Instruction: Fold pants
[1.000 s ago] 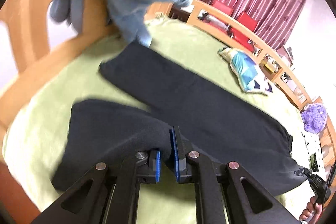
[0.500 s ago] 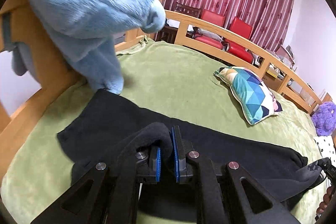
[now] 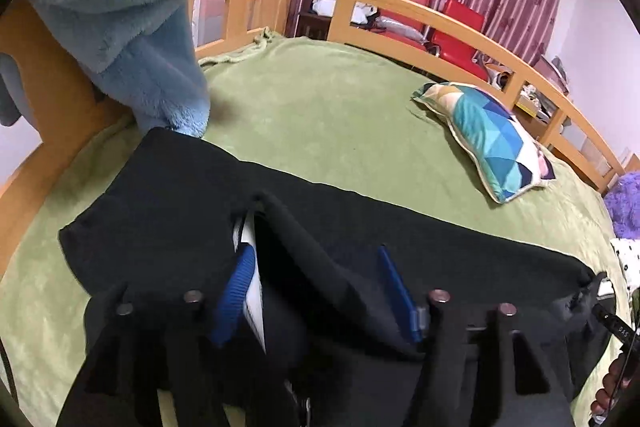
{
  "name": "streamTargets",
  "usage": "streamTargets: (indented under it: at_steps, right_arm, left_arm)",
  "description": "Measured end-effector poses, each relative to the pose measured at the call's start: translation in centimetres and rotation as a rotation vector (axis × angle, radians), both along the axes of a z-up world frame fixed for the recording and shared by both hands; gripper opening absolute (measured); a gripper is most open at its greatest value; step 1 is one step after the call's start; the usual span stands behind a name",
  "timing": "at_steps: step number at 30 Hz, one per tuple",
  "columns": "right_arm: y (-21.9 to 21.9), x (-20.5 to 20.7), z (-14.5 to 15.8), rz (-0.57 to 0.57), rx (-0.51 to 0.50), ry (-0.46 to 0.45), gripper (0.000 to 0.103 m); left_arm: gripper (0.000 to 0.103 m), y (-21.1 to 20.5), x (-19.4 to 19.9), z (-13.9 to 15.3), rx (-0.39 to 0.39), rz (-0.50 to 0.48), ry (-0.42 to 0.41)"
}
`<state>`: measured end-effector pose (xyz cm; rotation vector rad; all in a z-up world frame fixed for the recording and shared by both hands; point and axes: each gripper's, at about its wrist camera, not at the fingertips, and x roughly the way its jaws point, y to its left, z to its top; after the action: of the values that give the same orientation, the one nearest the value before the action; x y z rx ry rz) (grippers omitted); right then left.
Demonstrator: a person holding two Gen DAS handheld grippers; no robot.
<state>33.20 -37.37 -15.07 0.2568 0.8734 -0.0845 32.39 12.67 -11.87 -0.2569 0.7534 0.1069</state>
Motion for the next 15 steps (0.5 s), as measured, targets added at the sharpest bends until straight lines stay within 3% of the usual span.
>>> streamTargets:
  at_steps: [7, 15]
  right_arm:
    - [-0.8, -7.0, 1.5, -0.002, -0.105, 0.014, 0.071]
    - [-2.8, -13.1, -0.8, -0.046, -0.108, 0.082, 0.071]
  left_arm:
    - [0.066, -2.0, -5.1, 1.3, 0.057, -0.024, 0.044]
    - [0.066, -3.6, -10.3, -0.9, 0.085, -0.030, 0.117]
